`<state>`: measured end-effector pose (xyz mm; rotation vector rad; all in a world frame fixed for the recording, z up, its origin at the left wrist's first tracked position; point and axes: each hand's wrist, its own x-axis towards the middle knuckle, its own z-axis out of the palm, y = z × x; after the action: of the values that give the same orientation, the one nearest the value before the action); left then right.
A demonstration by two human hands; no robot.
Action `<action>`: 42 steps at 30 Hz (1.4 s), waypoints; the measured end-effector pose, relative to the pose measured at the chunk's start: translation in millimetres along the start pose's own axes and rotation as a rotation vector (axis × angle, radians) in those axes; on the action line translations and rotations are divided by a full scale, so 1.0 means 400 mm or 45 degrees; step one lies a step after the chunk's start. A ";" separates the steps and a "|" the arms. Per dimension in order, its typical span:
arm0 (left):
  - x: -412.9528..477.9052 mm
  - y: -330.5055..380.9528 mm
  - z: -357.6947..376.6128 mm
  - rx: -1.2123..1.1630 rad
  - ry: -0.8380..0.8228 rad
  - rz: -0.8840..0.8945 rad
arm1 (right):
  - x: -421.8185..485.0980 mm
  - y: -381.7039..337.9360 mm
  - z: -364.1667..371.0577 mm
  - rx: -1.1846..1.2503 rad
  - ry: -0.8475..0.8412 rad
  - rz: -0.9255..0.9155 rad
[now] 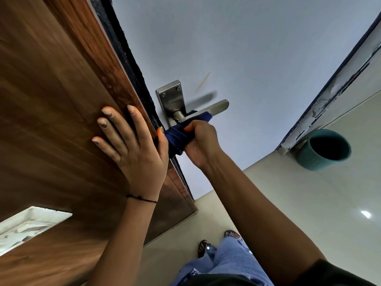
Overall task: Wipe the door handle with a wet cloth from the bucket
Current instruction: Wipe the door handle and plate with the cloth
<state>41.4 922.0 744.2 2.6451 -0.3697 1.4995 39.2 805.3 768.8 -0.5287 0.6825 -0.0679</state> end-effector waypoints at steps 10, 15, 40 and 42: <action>0.005 0.001 -0.004 0.009 -0.010 -0.005 | 0.044 0.091 -0.021 -0.737 0.018 -0.300; 0.010 0.003 -0.010 0.005 -0.013 -0.022 | 0.071 0.128 -0.028 -0.907 0.056 -0.670; 0.006 -0.002 0.003 0.070 0.010 0.033 | 0.060 -0.015 -0.223 -0.966 0.404 -1.328; 0.006 -0.003 0.002 0.072 0.015 0.030 | 0.034 0.003 -0.209 -1.120 0.339 -1.485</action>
<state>43.7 922.5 745.9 2.6830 -0.3642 1.5545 -2.0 766.2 705.9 -1.7439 0.5564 -0.9759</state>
